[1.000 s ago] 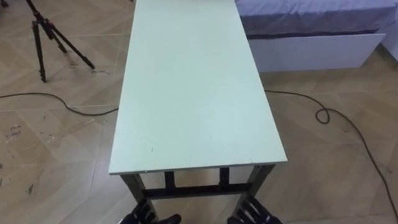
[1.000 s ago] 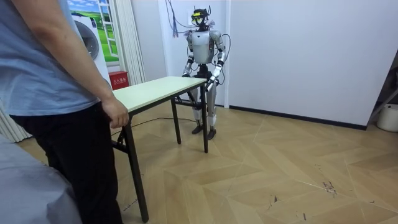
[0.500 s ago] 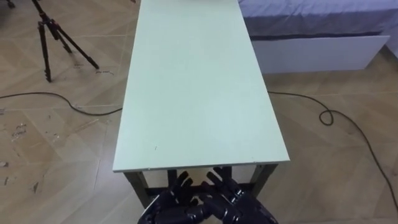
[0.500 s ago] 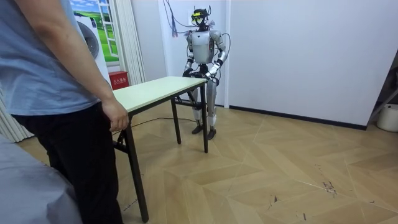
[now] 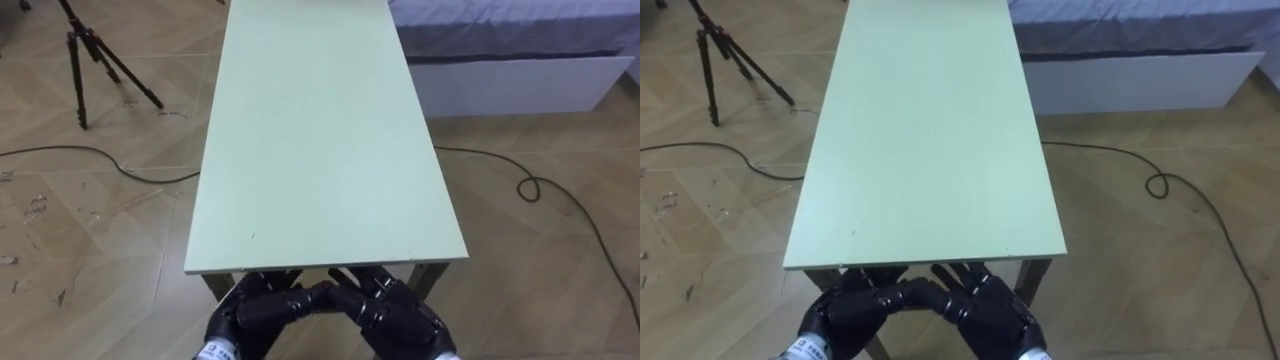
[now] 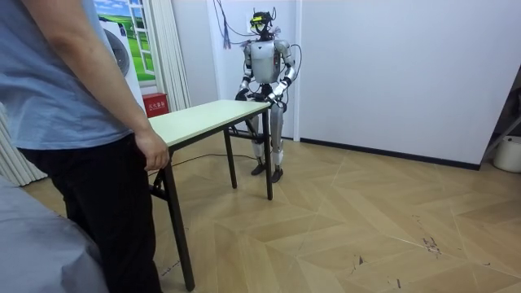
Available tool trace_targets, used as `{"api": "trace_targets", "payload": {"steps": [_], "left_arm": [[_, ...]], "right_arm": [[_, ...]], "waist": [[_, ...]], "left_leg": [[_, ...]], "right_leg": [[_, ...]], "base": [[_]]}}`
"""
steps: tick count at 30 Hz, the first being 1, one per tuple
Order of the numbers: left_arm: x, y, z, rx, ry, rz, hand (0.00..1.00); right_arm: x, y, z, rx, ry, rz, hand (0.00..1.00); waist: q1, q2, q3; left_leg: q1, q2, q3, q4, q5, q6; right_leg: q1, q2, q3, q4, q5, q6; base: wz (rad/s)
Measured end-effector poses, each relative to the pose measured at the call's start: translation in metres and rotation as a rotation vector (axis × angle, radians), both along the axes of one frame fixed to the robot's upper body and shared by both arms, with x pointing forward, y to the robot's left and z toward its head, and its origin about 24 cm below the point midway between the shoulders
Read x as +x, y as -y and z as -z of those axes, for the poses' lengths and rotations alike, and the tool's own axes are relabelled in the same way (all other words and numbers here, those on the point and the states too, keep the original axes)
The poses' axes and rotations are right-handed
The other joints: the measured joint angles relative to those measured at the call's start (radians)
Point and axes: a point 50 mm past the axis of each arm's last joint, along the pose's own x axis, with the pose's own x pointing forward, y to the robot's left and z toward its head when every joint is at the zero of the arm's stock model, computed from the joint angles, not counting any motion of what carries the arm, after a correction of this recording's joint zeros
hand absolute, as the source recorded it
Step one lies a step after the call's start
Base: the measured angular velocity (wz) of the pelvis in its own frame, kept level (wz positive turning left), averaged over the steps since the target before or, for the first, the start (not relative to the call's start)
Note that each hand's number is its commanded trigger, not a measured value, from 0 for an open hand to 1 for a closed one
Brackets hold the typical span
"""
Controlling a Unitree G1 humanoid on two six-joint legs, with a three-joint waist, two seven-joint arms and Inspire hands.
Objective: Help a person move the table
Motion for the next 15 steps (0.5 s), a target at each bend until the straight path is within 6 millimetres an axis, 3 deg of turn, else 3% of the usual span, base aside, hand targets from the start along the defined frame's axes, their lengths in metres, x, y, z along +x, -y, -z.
{"api": "trace_targets", "payload": {"steps": [4, 10, 15], "left_arm": [[0.010, -0.020, 0.005, -0.006, -0.061, -0.115, 0.00], [0.006, -0.020, 0.011, -0.161, -0.162, -0.223, 0.00], [0.005, -0.026, 0.018, -0.190, -0.230, -0.284, 0.00]], "right_arm": [[0.007, 0.004, -0.002, -0.022, -0.014, 0.012, 0.00], [0.018, 0.014, -0.001, -0.001, -0.058, 0.108, 0.00], [0.020, 0.018, -0.001, 0.022, -0.085, 0.167, 0.00]], "waist": [[0.004, 0.002, -0.0008], [-0.001, 0.002, -0.0019], [-0.003, 0.001, -0.0018]], "left_leg": [[0.000, 0.002, 0.004, -0.002, 0.001, -0.001], [0.011, 0.002, 0.005, -0.005, 0.001, -0.001], [0.012, 0.003, 0.007, -0.005, 0.001, -0.001]], "right_leg": [[-0.004, 0.002, -0.002, 0.000, 0.000, 0.000], [0.004, 0.001, -0.003, 0.000, 0.000, 0.000], [0.004, 0.002, -0.002, 0.000, 0.000, 0.000]], "base": [[-0.03], [0.00], [-0.01]]}}
